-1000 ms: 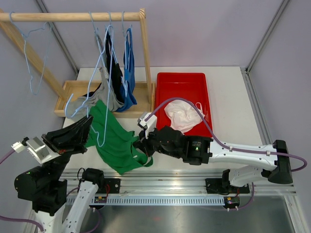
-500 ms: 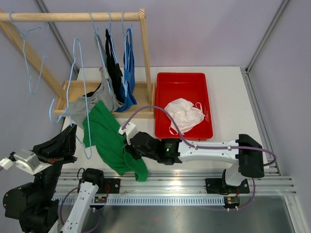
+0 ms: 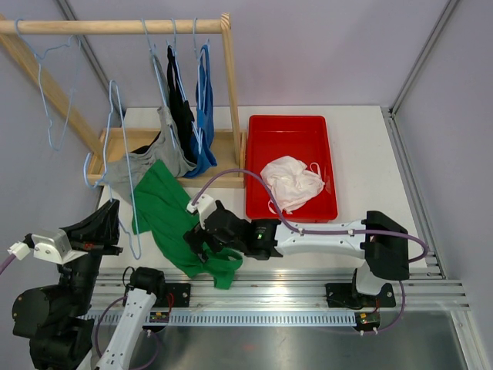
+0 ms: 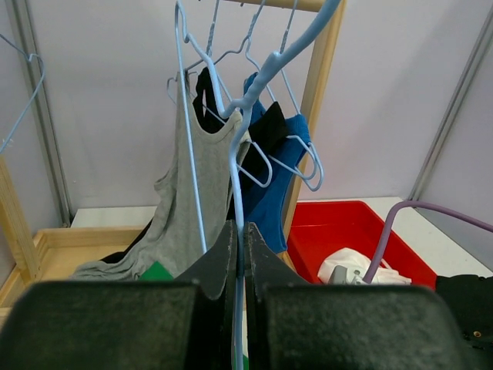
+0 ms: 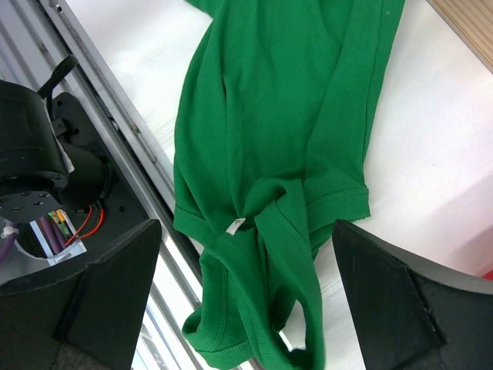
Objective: Remove the tank top from the hanger
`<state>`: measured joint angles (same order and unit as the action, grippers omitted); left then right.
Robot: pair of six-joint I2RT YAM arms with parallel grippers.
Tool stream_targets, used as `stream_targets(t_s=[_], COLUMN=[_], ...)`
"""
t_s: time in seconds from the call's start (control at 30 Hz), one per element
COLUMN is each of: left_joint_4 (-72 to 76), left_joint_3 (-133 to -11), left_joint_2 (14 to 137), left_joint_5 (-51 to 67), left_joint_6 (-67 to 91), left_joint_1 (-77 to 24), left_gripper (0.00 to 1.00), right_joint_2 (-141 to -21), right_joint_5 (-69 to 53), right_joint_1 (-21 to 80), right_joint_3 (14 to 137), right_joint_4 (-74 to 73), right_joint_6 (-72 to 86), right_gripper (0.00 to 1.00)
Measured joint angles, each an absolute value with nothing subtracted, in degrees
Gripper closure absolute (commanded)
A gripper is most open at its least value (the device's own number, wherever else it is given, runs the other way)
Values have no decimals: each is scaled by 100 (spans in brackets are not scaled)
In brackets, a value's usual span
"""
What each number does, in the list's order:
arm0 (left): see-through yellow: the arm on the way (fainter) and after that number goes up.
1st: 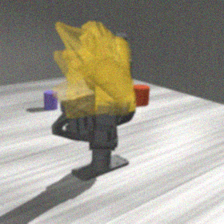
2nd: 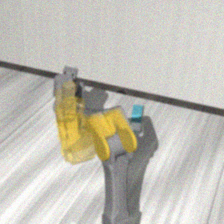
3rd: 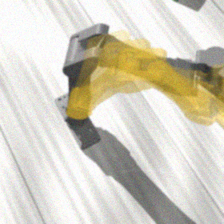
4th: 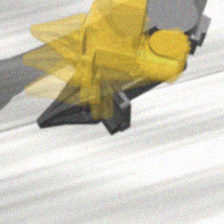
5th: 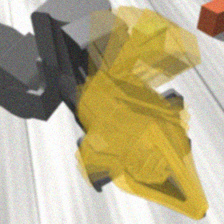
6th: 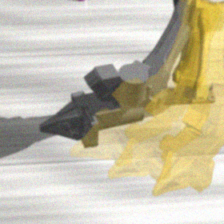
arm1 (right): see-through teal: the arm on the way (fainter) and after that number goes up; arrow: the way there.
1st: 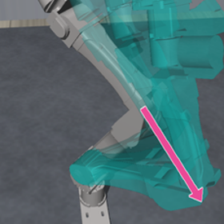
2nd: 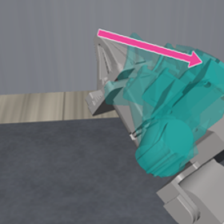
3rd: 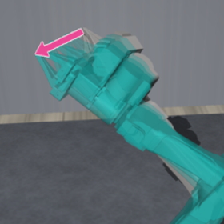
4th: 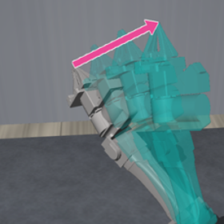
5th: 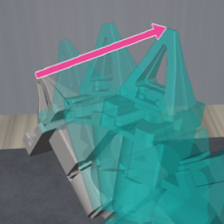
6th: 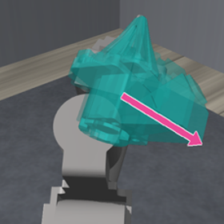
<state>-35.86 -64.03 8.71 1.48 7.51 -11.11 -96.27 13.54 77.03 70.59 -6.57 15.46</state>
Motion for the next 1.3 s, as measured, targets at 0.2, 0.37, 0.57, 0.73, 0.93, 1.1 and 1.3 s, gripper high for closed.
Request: stream_targets(t_s=[0.2,0.37,0.57,0.73,0.93,1.1,1.3], left_joint_4=[-3728,-3780,-3763,-3717,-3599,-3507,-3315], left_joint_3=[-6460,-6567,-6598,-6818,-7533,-8409,-9303], left_joint_2=[899,1186,2043,2864,3785,4543,5535], left_joint_5=[-193,-701,-991,-976,-923,-827,-139], left_joint_6=[746,731,727,690,578,429,469], left_joint_1=[-1111,-1175,-1400,-1404,-1404,-1380,-644], left_gripper=[100,100,100,100,100,100,100], right_joint_2=[-9474,-9098,-8584,-8055,-7229,-6569,-5946], right_joint_5=[1439,1496,1568,1603,1612,1697,1765], right_joint_1=[7699,7627,7393,7168,6904,6823,6812], right_joint_3=[6812,6589,6237,5848,5389,5135,4860], right_joint_4=[-637,-628,-631,-657,-744,-843,-980], right_joint_6=[1546,1546,1546,1549,1549,1549,1546], right_gripper=[0,1,1,1,0,0,1])
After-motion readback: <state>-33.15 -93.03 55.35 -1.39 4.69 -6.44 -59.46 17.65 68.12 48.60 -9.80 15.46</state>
